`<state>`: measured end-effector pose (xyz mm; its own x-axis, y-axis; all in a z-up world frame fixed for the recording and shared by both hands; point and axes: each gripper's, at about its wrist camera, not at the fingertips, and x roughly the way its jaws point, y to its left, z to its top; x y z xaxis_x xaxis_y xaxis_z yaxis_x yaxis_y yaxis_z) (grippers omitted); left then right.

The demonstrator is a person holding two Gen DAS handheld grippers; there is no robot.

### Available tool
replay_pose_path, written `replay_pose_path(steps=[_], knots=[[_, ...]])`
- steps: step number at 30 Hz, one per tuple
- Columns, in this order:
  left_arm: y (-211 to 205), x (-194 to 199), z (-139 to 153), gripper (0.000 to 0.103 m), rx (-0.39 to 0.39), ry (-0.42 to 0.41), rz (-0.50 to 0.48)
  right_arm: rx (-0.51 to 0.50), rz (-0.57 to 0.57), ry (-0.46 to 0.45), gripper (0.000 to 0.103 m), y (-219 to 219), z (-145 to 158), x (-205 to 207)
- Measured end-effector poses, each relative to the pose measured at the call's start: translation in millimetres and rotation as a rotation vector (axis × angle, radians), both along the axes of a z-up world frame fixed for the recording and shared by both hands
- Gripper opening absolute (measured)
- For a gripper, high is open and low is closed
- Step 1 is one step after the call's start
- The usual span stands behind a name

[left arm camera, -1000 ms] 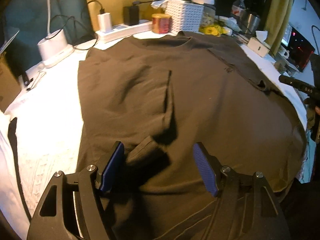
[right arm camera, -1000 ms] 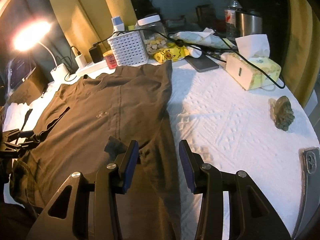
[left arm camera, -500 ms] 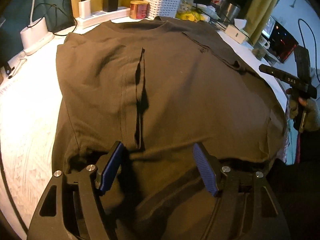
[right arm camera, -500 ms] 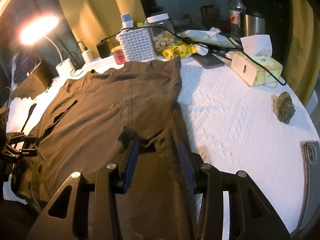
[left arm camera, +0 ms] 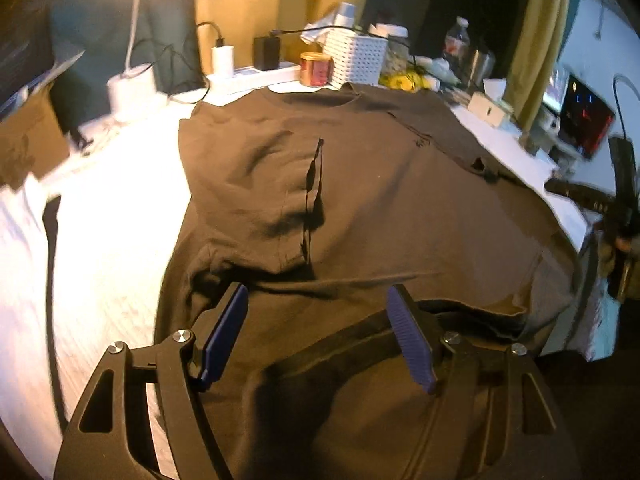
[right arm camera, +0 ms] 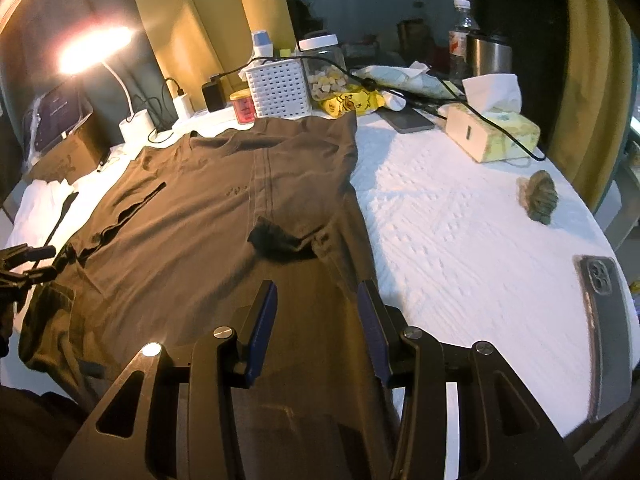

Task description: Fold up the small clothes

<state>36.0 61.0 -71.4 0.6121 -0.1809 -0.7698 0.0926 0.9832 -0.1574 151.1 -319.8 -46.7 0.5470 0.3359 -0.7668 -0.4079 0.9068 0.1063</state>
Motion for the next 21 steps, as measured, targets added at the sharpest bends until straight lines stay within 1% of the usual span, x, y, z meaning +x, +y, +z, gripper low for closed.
replay_pose_path(steps=[2,6,13,21], knots=[[3,-7,-2,0.071,-0.025,-0.01,0.03,-0.006,-0.007,0.001,0.045,-3,0,-7],[4,-24,-5,0.071,-0.019,-0.018,0.063,-0.023,-0.005,0.011,0.045,-10,-5,-24],[19,-52,-7,0.071,0.034,-0.025,0.132,-0.041,-0.006,0.037,0.045,-19,-18,-46],[35,-83,-15,0.071,0.06,-0.005,0.197,-0.066,0.034,0.056,0.045,-13,-31,-62]])
